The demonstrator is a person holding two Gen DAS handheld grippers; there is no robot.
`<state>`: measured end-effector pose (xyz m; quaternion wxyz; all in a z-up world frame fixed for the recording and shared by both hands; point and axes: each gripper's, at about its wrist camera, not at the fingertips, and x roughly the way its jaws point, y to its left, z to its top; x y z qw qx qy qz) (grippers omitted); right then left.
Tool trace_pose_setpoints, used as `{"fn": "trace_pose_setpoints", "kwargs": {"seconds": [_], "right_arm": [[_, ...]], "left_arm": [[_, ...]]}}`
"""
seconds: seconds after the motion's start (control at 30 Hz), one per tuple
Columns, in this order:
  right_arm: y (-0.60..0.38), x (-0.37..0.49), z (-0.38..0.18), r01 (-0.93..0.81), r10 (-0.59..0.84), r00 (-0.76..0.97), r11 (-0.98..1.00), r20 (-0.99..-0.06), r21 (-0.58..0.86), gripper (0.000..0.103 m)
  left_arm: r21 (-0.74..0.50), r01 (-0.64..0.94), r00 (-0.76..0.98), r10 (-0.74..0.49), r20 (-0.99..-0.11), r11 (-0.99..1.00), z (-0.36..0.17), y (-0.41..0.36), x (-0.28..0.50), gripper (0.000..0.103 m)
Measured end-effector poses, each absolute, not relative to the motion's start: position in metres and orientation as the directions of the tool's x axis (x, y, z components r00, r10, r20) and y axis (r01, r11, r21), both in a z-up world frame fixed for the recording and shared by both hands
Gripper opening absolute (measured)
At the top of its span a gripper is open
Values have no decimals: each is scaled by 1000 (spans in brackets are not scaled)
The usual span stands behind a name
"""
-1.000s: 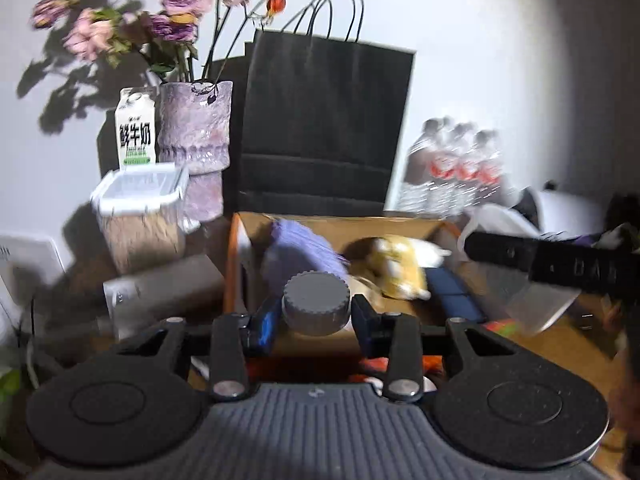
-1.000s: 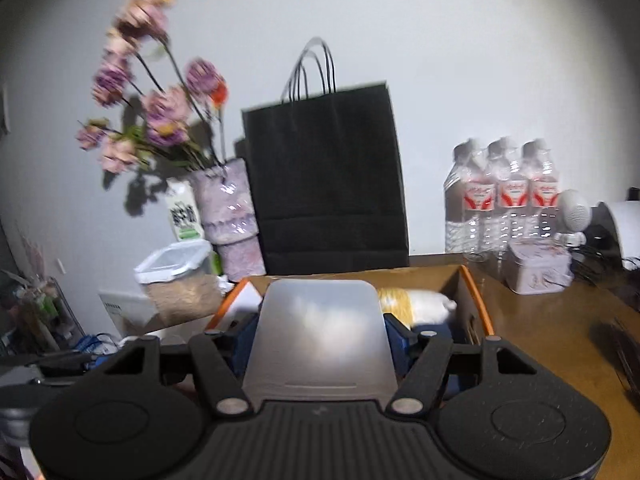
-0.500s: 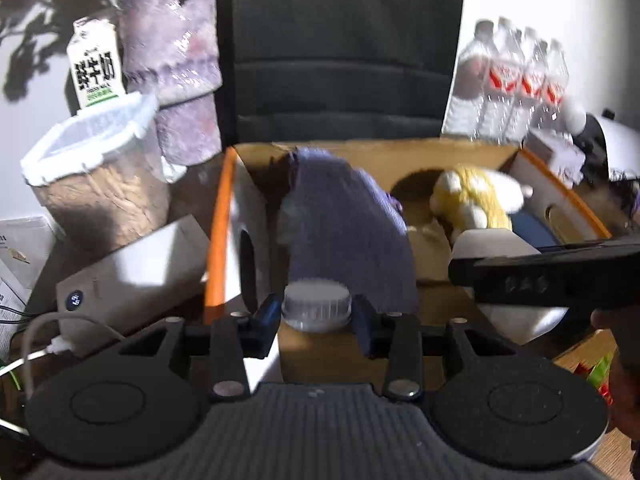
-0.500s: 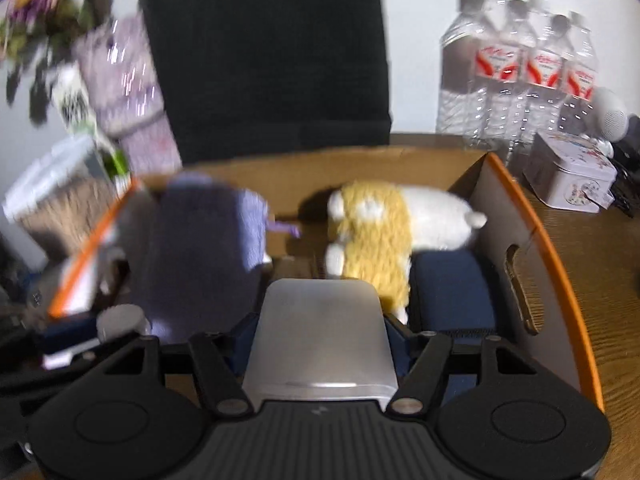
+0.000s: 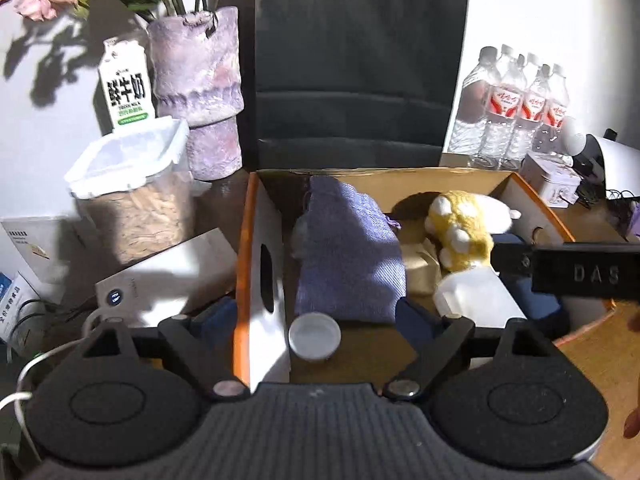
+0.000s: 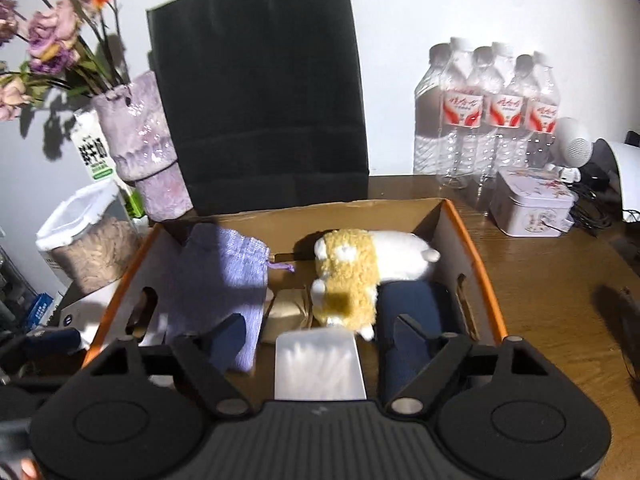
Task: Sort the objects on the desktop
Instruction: 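Release the container and cap into the box and withdraw both grippers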
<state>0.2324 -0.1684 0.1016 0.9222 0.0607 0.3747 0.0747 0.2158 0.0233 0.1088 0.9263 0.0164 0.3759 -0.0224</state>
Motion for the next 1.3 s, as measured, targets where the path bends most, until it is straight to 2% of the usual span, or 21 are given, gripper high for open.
{"fn": "trace_pose_setpoints", "kwargs": {"seconds": [0.03, 0.1, 0.27, 0.33, 0.4, 0.5, 0.57, 0.63, 0.73, 0.9, 1.03, 1.13, 1.2, 1.3], "right_arm": [[-173, 220, 100, -90, 194, 715, 978, -671, 187, 81], [-182, 196, 95, -91, 209, 728, 973, -653, 211, 81], [-197, 116, 81, -121, 205, 785, 976, -585, 180, 82], [-202, 84, 71, -147, 207, 800, 978, -563, 151, 88], [-206, 52, 60, -164, 196, 808, 981, -555, 107, 89], [-217, 10, 44, -162, 197, 807, 980, -556, 112, 89], [-221, -15, 32, -204, 234, 795, 972, -560, 116, 91], [-221, -36, 21, -233, 252, 793, 967, -555, 107, 96], [-220, -59, 15, -264, 283, 790, 958, -543, 115, 96], [-228, -77, 21, -301, 329, 805, 944, -493, 137, 99], [-229, -91, 13, -306, 339, 807, 940, -483, 149, 99], [-227, -96, 13, -331, 345, 824, 937, -450, 112, 99], [-228, -94, 12, -316, 331, 826, 942, -456, 111, 99], [-233, -91, 13, -300, 331, 827, 943, -454, 142, 99]], "left_arm": [[38, 55, 724, -13, -690, 998, 111, 20, 207, 90], [77, 35, 748, 25, -664, 996, 115, 16, 184, 103], [47, 62, 813, -23, -582, 997, 110, 9, 101, 103], [56, 54, 837, -14, -547, 997, 101, 5, 67, 103], [64, 70, 850, -26, -527, 995, 91, -1, 35, 103], [38, 94, 855, -61, -515, 995, 74, -5, -5, 103], [36, 113, 840, -77, -538, 993, 61, -7, -27, 103], [48, 144, 839, -96, -536, 988, 48, -11, -50, 103], [82, 120, 863, -63, -501, 989, 31, -18, -80, 103], [76, 81, 908, -42, -418, 994, 34, -15, -100, 103], [4, 83, 891, -72, -448, 997, 35, -9, -101, 103], [10, 57, 901, -47, -432, 998, 27, -9, -107, 103], [18, 56, 887, -42, -460, 998, 21, -10, -104, 103], [-17, 45, 909, -48, -414, 999, 23, -3, -109, 103]]}}
